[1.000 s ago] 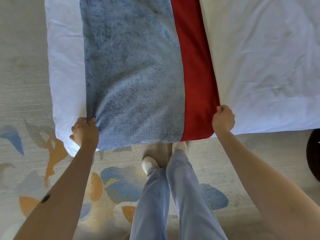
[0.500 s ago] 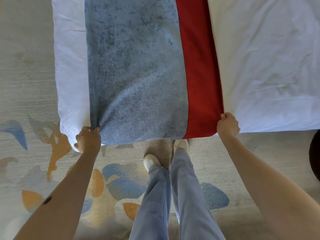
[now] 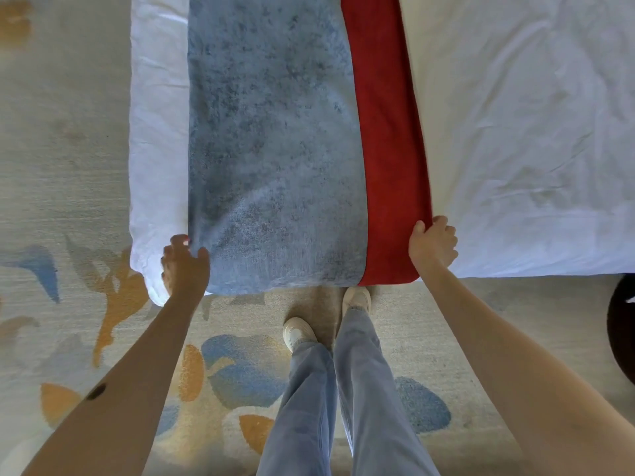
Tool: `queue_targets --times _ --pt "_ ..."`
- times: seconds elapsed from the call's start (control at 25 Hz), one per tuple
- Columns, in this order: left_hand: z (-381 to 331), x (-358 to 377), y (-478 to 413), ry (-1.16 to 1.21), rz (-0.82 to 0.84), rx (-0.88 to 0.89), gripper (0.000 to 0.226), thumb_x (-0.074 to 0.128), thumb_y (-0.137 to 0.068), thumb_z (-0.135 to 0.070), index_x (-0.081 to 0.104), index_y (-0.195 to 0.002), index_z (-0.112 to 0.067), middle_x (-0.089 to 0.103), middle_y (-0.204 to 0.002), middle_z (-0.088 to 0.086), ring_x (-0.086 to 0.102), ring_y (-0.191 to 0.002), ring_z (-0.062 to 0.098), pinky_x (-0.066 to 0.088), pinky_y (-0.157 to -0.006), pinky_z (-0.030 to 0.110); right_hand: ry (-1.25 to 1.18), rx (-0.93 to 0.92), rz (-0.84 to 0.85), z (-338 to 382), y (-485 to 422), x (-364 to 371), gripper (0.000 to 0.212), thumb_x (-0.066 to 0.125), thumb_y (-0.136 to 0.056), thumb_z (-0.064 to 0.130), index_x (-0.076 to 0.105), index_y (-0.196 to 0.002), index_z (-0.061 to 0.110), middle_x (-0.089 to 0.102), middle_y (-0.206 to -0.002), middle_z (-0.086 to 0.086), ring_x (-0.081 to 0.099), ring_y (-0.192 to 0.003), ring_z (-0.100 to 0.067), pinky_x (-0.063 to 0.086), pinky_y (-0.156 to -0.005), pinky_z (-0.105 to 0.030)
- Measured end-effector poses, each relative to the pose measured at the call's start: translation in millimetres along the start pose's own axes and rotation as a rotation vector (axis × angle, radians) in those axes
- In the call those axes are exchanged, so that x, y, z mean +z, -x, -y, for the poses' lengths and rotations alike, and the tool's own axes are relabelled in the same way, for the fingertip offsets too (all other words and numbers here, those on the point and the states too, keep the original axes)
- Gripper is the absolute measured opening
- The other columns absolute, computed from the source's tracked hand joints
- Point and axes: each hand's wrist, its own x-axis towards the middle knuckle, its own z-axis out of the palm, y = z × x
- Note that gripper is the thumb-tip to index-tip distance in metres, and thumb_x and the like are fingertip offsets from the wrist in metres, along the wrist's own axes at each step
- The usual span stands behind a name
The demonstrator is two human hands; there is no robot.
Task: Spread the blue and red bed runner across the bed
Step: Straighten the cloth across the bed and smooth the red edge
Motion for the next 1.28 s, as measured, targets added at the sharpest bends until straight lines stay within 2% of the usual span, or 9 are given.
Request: queue_targets --times 0.16,0.36,0.52,0.68,0.96,1.12,1.28 --pt "-57.9 -33.5 3.8 0.094 0.002 0.184 0.028 0.052 -0.089 -0.014 0.052 -0.116 -0.004 0.059 -0.118 0.021 0.054 -0.109 0.038 0.045 -0.095 0.049 -0.038 -0.229 -0.023 64.8 22.9 -37.8 0.036 0.037 -0.097 0.027 0.044 -0.128 0.010 0.050 -0.130 -0.018 0.046 -0.119 -0.036 0.037 -0.099 -0.050" --pt "-126.4 -113.9 6.0 0.134 -0.036 0.421 0.024 0.054 -0.089 -0.026 0.058 -0.109 -0.013 0.064 -0.112 0.010 0.054 -0.109 0.030 0.040 -0.095 0.041 -0.055 -0.554 -0.074 163.3 71.1 -104.7 0.031 0.035 -0.098 0.025 0.053 -0.117 0.010 0.057 -0.119 -0.015 0.052 -0.110 -0.034 0.041 -0.092 -0.046" --pt "-161.0 -209.2 4.5 0.149 -0.181 0.595 0.022 0.054 -0.088 -0.030 0.059 -0.104 -0.017 0.066 -0.106 0.005 0.056 -0.104 0.026 0.040 -0.093 0.039 -0.120 -0.793 -0.117 240.1 121.8 -160.7 0.032 0.033 -0.099 0.025 0.056 -0.113 0.008 0.060 -0.114 -0.015 0.054 -0.106 -0.034 0.043 -0.089 -0.046" --pt "-178.1 -287.0 -1.3 0.123 -0.312 0.707 0.022 0.054 -0.088 -0.030 0.061 -0.103 -0.016 0.067 -0.104 0.004 0.057 -0.100 0.025 0.040 -0.090 0.038 -0.173 -0.936 -0.181 303.0 166.7 -195.3 0.031 0.035 -0.098 0.025 0.058 -0.110 0.009 0.063 -0.112 -0.014 0.055 -0.107 -0.034 0.042 -0.090 -0.046" --pt "-189.6 -349.2 -55.8 0.095 -0.334 0.773 0.024 0.054 -0.088 -0.031 0.062 -0.104 -0.015 0.068 -0.100 0.003 0.059 -0.098 0.023 0.045 -0.091 0.039 -0.177 -0.993 -0.265 396.0 189.5 -195.5 0.029 0.036 -0.097 0.021 0.060 -0.095 0.005 0.066 -0.096 -0.016 0.059 -0.095 -0.034 0.043 -0.083 -0.040" --pt "-207.0 -368.8 -120.0 0.025 -0.240 0.894 0.022 0.053 -0.089 -0.033 0.062 -0.099 -0.015 0.068 -0.098 0.002 0.057 -0.094 0.021 0.041 -0.087 0.037 -0.198 -0.900 -0.301 457.8 178.3 -170.6 0.028 0.038 -0.094 0.019 0.062 -0.090 0.005 0.066 -0.092 -0.018 0.060 -0.091 -0.037 0.043 -0.075 -0.040" --pt "-236.7 -392.8 -186.3 -0.076 -0.127 1.038 0.024 0.050 -0.089 -0.035 0.064 -0.097 -0.017 0.068 -0.094 -0.001 0.059 -0.087 0.017 0.041 -0.078 0.031 -0.253 -0.756 -0.312 511.7 172.4 -149.5 0.028 0.040 -0.095 0.021 0.062 -0.093 0.005 0.067 -0.094 -0.019 0.060 -0.092 -0.036 0.044 -0.081 -0.042"
